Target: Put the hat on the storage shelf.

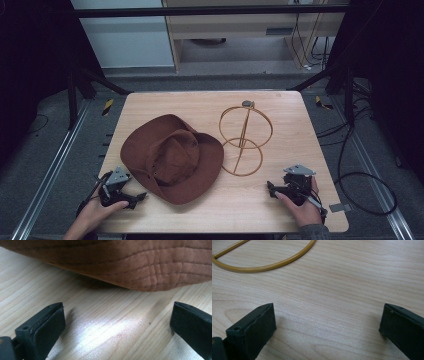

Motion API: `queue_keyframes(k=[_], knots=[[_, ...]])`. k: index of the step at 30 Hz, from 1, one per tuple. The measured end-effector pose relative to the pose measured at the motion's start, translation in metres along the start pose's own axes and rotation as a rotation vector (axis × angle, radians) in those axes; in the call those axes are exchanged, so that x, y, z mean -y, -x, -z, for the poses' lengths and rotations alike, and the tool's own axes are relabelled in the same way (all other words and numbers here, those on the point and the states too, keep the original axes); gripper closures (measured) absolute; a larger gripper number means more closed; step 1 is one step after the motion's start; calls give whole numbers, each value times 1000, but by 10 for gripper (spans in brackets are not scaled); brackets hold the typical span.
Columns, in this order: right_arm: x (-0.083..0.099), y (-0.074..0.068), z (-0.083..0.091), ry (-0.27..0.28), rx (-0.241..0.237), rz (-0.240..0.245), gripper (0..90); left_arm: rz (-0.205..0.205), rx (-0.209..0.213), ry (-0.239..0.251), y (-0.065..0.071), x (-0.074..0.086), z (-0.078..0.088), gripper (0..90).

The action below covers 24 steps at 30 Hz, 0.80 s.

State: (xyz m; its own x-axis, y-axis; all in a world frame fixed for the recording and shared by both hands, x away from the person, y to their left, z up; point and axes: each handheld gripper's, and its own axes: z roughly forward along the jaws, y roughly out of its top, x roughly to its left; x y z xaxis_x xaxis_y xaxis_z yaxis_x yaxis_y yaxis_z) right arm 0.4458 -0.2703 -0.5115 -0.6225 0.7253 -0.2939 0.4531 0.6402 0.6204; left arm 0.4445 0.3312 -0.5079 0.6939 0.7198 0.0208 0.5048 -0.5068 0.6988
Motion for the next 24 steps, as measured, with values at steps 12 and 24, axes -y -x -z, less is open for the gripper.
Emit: queue_keyframes(k=[12, 24], knots=[[0, 0, 0, 0, 1, 1, 6, -8, 1, -47, 3, -3, 3, 0], [0, 0, 0, -1, -2, -3, 6, 12, 36, 50, 5, -4, 30, 90]])
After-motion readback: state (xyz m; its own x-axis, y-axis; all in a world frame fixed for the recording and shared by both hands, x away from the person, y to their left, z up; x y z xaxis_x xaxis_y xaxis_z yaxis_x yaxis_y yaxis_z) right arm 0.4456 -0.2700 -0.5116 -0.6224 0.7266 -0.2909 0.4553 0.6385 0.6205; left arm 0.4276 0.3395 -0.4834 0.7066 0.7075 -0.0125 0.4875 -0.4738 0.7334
